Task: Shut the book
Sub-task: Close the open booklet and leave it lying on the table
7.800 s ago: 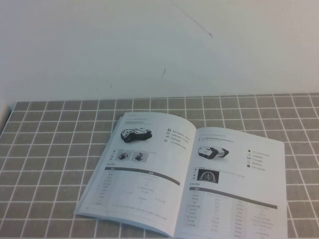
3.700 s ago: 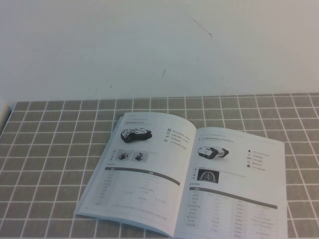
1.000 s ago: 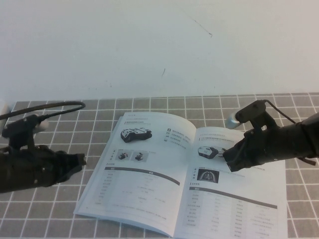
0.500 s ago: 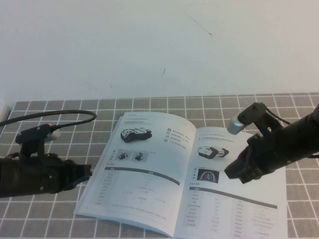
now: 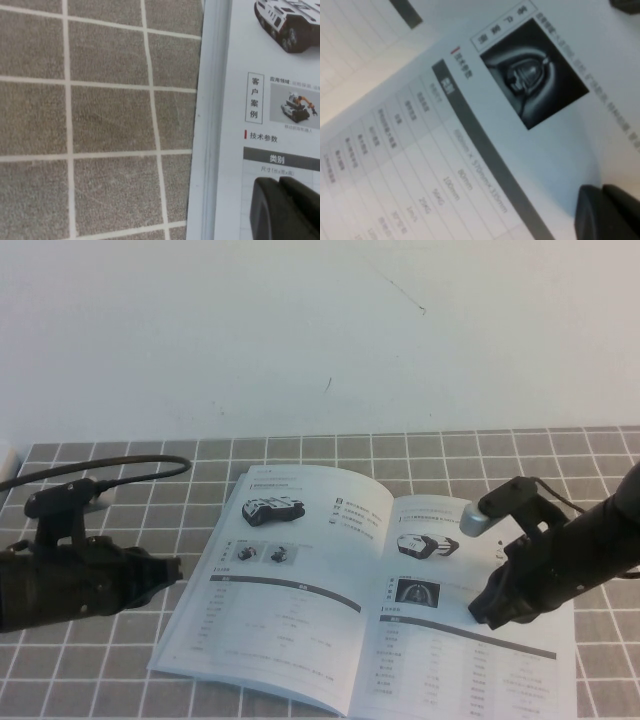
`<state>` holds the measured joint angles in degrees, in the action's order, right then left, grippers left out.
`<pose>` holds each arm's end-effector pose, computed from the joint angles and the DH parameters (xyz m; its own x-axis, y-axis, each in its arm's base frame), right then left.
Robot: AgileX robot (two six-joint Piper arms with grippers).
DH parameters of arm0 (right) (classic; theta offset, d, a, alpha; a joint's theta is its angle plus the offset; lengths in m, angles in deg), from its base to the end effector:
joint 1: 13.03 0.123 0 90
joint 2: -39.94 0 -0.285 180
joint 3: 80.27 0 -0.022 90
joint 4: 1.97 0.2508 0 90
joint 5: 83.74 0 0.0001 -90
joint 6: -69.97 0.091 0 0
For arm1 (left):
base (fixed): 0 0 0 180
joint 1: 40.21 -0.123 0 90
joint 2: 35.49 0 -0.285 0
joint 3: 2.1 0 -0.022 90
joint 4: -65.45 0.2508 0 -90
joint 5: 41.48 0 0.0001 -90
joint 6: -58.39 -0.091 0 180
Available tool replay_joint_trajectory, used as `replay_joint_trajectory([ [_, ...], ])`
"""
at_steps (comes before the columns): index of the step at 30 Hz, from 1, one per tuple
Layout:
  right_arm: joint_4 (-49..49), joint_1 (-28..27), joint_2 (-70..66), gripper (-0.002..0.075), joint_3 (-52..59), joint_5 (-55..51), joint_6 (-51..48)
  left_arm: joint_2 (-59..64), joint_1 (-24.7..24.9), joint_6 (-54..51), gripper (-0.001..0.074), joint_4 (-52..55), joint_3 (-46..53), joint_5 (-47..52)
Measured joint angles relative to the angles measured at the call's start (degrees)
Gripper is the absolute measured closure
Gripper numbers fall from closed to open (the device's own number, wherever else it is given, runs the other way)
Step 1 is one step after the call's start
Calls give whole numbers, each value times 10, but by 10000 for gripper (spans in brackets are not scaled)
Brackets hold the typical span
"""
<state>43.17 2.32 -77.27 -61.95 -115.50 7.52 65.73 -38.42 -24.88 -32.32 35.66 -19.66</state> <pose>0.3302 0.1259 0.1340 -0.6961 -0.5505 -0.4609 -0.6834 0.7048 0.1902 0.2943 -0.0428 0.1671 -0.7671 -0.2182 -0.6033 0.0886 0.8953 -0.4365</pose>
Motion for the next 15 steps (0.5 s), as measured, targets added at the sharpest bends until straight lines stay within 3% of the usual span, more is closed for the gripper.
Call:
replay_joint_trajectory([
  [15, 2, -1, -29, 729, -6, -13, 4, 14, 0, -30, 739, -5, -1, -8],
])
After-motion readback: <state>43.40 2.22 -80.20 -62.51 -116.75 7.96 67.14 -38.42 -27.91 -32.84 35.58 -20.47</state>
